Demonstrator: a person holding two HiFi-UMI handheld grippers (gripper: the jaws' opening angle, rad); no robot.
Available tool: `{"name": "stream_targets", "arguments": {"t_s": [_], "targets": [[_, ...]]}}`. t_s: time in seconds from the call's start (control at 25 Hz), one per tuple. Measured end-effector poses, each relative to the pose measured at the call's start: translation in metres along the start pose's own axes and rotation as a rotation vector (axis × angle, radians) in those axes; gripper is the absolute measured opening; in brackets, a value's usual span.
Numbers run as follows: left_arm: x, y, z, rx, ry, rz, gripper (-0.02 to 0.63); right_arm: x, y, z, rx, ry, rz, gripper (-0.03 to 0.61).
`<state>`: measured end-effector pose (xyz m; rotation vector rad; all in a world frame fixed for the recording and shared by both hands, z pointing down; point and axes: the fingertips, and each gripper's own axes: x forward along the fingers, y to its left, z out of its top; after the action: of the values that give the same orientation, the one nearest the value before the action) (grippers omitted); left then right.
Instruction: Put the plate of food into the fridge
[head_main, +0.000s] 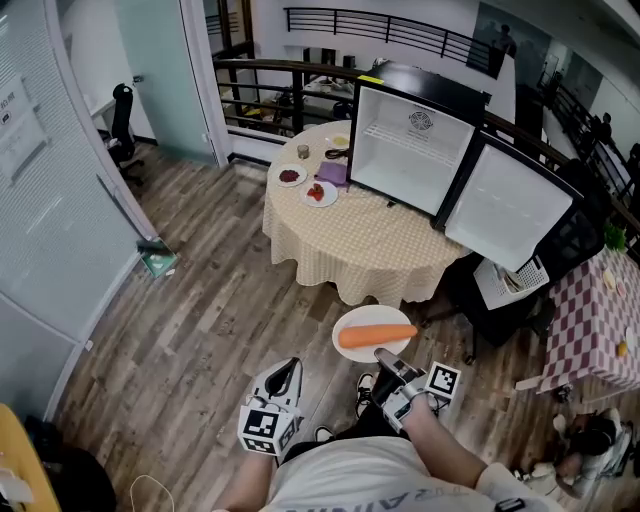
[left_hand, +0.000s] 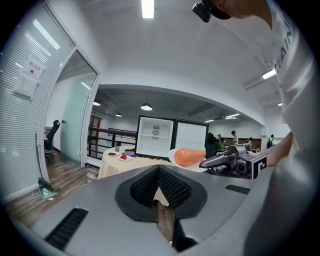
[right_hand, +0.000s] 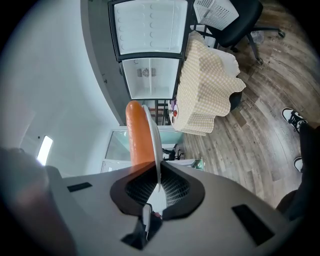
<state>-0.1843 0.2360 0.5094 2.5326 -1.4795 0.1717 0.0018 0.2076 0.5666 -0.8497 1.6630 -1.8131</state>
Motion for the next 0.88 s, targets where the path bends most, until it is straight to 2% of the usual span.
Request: {"name": "stream_targets", "arguments": {"t_s": [0.44,0.88], "targets": [[0.025,0.036,0.009,-0.006,0.008,0.031,0.008,0.054,0.008,0.019,-0.002,0.036,0.017,0.035],[0.088,0.052,0.032,0.012,0.023,0.054,0.008,0.095,0.019,0.073,0.013,0.069,0.022,0.035]]}}
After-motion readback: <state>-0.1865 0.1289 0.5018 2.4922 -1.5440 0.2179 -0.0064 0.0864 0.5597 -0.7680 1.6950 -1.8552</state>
